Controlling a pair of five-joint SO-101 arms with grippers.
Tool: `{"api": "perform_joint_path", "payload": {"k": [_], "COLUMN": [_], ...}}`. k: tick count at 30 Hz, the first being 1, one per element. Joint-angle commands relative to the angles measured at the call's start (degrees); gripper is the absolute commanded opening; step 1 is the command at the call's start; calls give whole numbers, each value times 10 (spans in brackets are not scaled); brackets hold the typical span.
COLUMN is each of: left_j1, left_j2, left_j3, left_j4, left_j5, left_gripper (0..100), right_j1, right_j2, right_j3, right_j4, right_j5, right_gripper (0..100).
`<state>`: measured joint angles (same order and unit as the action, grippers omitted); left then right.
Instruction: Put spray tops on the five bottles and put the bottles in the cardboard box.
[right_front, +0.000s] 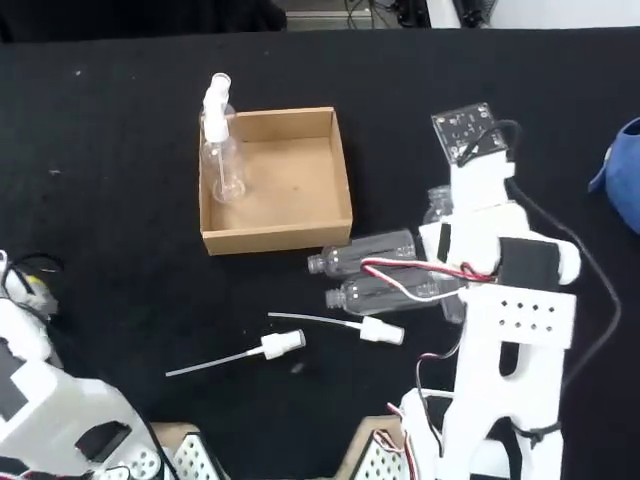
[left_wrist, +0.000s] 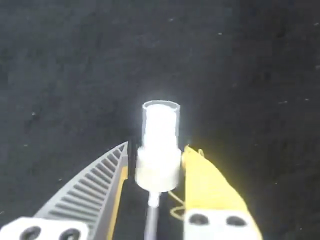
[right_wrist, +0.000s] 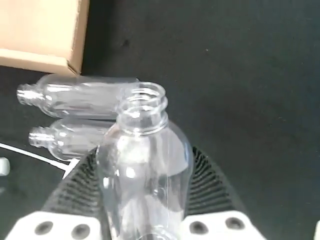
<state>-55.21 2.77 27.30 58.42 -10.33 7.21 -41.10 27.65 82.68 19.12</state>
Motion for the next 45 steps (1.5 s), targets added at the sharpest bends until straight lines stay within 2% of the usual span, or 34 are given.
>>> {"api": "perform_joint_path", "payload": {"k": [1, 5, 9, 15, 22, 28, 34, 36, 39, 45], "left_j1": [0, 19, 63, 134, 204, 285, 401, 451, 526, 631], "left_j2": [-38, -131, -251, -404, -531, -580, -597, -597, -597, -598], "left_j3": [-44, -30, 11, 41, 40, -22, -124, -157, -185, -154], "left_j4": [36, 69, 74, 77, 74, 56, 55, 55, 50, -48], "left_j5": [-6, -6, -5, 11, 27, 36, 142, 165, 176, 176], "left_gripper": [30, 30, 30, 30, 30, 30, 30, 30, 30, 32], "right_j1": [-37, -105, -184, -265, -337, -359, -359, -359, -359, -383], "right_j2": [-45, -104, -134, -168, -289, -327, -331, -331, -331, -331], "right_j3": [-45, -48, -47, -46, 82, 219, 368, 407, 443, 480], "right_j4": [-9, -11, -28, -69, -211, -363, -528, -569, -612, -644], "right_j5": [-37, -63, -103, -175, -135, -136, -138, -161, -190, -193], "right_gripper": [11, 11, 11, 11, 11, 11, 11, 11, 11, 11]}}
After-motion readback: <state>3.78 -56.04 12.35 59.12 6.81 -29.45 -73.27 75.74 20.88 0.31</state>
